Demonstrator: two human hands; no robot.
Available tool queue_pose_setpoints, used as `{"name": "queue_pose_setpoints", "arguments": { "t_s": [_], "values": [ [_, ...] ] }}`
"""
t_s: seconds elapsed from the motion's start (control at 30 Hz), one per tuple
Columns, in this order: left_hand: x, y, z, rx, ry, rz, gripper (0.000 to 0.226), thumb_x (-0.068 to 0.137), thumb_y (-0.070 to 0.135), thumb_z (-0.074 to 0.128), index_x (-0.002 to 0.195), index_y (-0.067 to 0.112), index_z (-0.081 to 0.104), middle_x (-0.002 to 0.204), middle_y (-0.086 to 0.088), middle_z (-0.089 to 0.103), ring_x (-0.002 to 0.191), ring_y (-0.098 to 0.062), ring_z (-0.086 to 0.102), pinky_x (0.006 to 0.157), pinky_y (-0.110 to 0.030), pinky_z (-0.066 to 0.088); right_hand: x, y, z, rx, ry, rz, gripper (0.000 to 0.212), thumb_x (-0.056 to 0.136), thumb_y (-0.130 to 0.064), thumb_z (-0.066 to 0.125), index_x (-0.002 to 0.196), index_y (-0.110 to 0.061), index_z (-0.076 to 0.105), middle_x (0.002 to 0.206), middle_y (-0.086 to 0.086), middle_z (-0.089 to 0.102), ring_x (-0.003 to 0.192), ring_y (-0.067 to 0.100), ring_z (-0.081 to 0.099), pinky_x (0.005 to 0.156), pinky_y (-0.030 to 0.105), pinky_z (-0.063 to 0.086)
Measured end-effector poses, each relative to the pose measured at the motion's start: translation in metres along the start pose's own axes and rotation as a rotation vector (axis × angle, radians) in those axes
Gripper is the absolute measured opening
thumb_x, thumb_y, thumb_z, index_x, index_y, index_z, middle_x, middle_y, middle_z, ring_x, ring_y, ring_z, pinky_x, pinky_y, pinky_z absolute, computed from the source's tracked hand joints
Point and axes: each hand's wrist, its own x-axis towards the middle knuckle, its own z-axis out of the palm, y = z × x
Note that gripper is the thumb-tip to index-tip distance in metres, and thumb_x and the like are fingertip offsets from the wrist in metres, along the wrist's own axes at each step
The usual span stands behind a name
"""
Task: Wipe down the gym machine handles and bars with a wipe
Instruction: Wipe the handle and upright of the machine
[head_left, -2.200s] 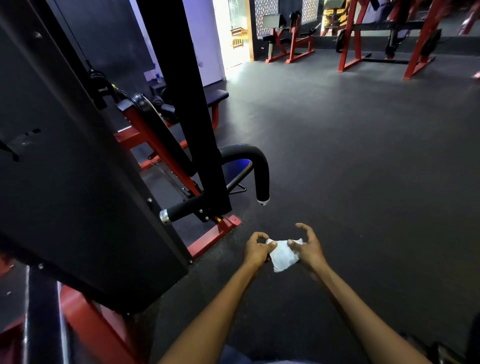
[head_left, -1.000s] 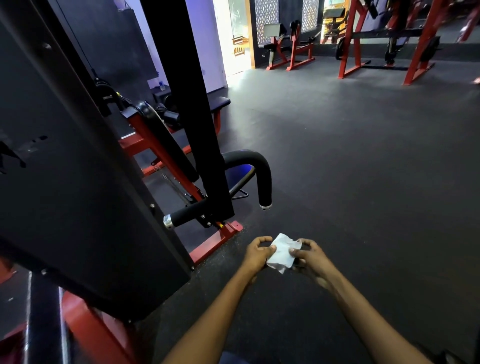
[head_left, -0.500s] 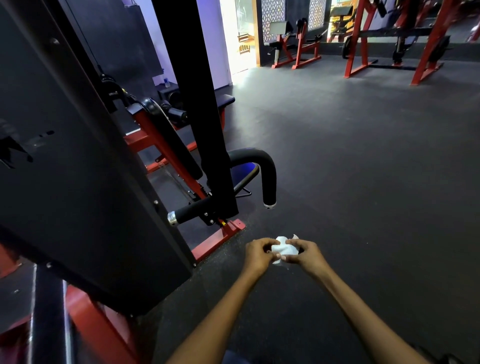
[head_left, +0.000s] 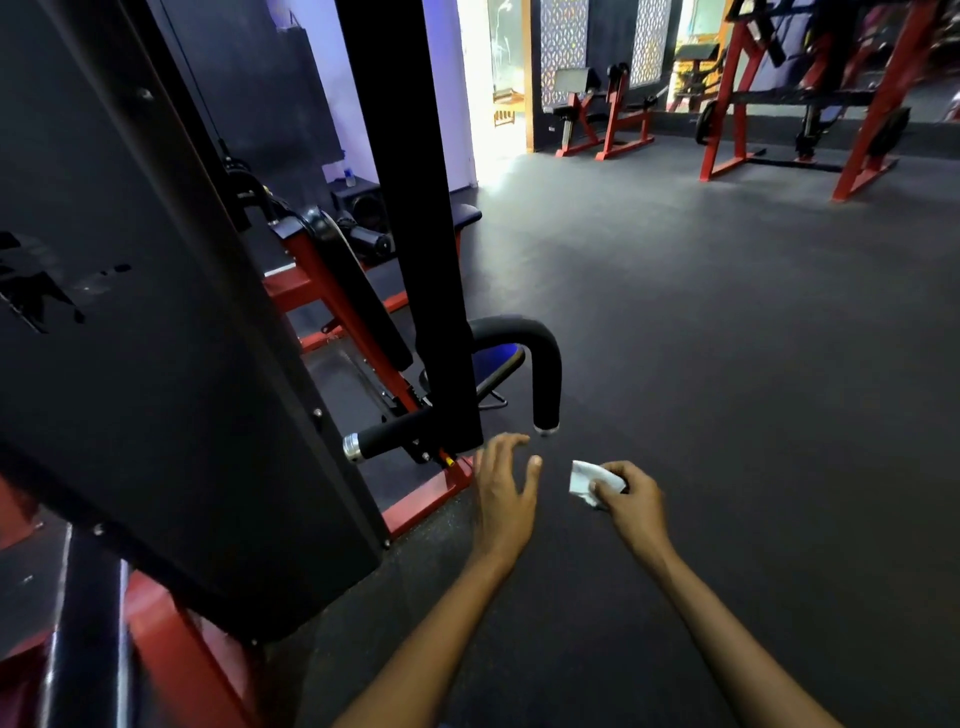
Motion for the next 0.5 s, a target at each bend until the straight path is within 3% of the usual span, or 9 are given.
{"name": "queue_pose_setpoints", "arguments": {
  "t_s": [0.07, 0.13, 0.2, 0.27, 0.33, 0.43, 0.5],
  "values": [
    [0.011, 0.012, -0.012, 0.046, 0.242, 0.199, 0.032, 0.096, 0.028, 0.045, 0.124, 0.015, 0.051, 0.131, -0.005, 0.049, 0.125, -0.016, 0.041, 0.107, -0.025, 0.032, 0.007, -0.025, -0.002, 0.082, 0.083, -0.061, 0.021, 0.082, 0.003, 0.059, 0.091, -0.015, 0.066, 0.085, 0.003, 0.067, 0.068, 0.014, 0.064, 0.061, 0.015, 0.048],
    [0.029, 0.027, -0.028, 0.054, 0.422, 0.346, 0.035, 0.099, 0.027, 0.042, 0.13, 0.012, 0.045, 0.142, -0.006, 0.039, 0.138, -0.016, 0.03, 0.115, -0.028, 0.022, 0.017, -0.058, -0.002, 0.177, 0.205, -0.134, 0.028, 0.084, 0.005, 0.056, 0.106, -0.008, 0.068, 0.099, 0.005, 0.068, 0.081, 0.016, 0.066, 0.068, 0.01, 0.048],
    [0.05, 0.045, -0.048, 0.062, 0.52, 0.455, 0.038, 0.102, 0.027, 0.036, 0.137, 0.013, 0.038, 0.155, 0.003, 0.026, 0.147, -0.013, 0.016, 0.119, -0.033, 0.016, 0.028, -0.094, 0.001, 0.188, 0.323, -0.294, 0.035, 0.083, 0.008, 0.053, 0.113, -0.004, 0.066, 0.111, 0.006, 0.066, 0.098, 0.016, 0.062, 0.08, 0.005, 0.043],
    [0.076, 0.065, -0.068, 0.114, 0.567, 0.55, 0.045, 0.103, 0.027, 0.034, 0.148, 0.027, 0.027, 0.161, 0.014, 0.007, 0.149, -0.013, 0.005, 0.121, -0.037, 0.008, 0.04, -0.131, 0.006, 0.127, 0.361, -0.547, 0.039, 0.08, 0.012, 0.053, 0.113, -0.003, 0.066, 0.117, 0.008, 0.064, 0.109, 0.014, 0.058, 0.094, 0.01, 0.039],
    [0.104, 0.084, -0.084, 0.211, 0.575, 0.601, 0.058, 0.103, 0.031, 0.035, 0.154, 0.035, 0.007, 0.161, 0.016, -0.007, 0.149, -0.012, -0.005, 0.121, -0.039, 0.0, 0.051, -0.162, 0.014, 0.015, 0.273, -0.821, 0.042, 0.075, 0.012, 0.056, 0.113, -0.001, 0.066, 0.12, 0.01, 0.063, 0.113, 0.008, 0.052, 0.101, 0.014, 0.035],
    [0.141, 0.096, -0.094, 0.422, 0.635, 0.536, 0.079, 0.099, 0.04, 0.045, 0.153, 0.028, -0.011, 0.158, 0.012, -0.023, 0.147, -0.012, -0.014, 0.121, -0.038, -0.002, 0.062, -0.18, 0.031, -0.324, -0.035, -1.209, 0.051, 0.067, 0.017, 0.061, 0.115, 0.0, 0.064, 0.121, 0.014, 0.063, 0.116, 0.021, 0.054, 0.103, 0.033, 0.038],
    [0.156, 0.093, -0.096, 0.535, 0.685, 0.471, 0.092, 0.095, 0.037, 0.054, 0.152, 0.024, -0.018, 0.157, 0.008, -0.028, 0.147, -0.012, -0.017, 0.121, -0.038, 0.001, 0.066, -0.17, 0.031, -0.454, -0.105, -1.311, 0.051, 0.074, 0.015, 0.051, 0.122, 0.001, 0.059, 0.129, 0.015, 0.057, 0.123, 0.027, 0.051, 0.108, 0.038, 0.034]
  ]
}}
